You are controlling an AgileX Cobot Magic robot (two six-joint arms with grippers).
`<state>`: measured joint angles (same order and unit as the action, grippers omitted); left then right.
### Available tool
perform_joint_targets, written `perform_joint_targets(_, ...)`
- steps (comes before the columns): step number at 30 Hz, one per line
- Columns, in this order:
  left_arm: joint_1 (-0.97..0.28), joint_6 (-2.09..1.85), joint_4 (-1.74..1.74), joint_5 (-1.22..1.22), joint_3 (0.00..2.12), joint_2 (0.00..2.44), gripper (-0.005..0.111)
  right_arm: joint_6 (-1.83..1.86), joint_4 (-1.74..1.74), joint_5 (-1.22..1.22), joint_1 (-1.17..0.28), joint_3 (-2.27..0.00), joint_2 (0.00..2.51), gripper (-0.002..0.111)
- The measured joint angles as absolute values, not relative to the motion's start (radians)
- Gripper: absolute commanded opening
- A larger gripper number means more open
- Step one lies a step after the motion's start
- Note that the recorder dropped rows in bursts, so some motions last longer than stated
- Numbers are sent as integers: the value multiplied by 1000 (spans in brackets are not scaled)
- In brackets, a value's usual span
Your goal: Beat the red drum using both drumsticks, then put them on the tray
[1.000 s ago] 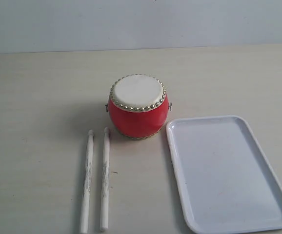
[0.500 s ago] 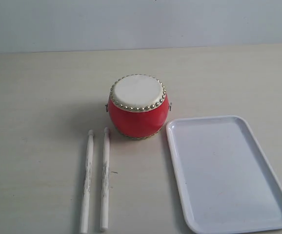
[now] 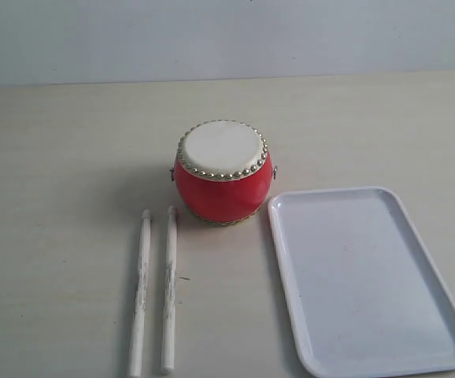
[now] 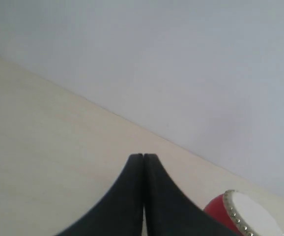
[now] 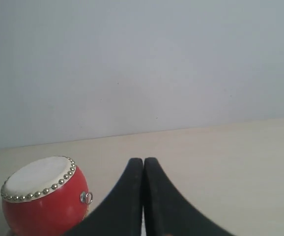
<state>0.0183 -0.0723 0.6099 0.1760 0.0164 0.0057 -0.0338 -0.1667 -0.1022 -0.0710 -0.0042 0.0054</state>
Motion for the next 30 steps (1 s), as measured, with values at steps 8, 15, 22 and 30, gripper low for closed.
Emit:
perform_joint_targets(8, 18, -257, 649, 271, 397, 102, 0, -97, -184, -88, -71, -4, 5, 0)
perform_joint_targets(15, 18, -636, 974, 626, 689, 526, 0, -108, -184, -86, -71, -4, 5, 0)
perform_joint_targets(22, -2, -670, 918, 763, 808, 815, 0, -108, -184, -88, -71, -4, 5, 0)
perform_joint_targets(30, -278, -625, 729, 614, 809, 1008, 0, -108, -184, -90, -71, -4, 5, 0)
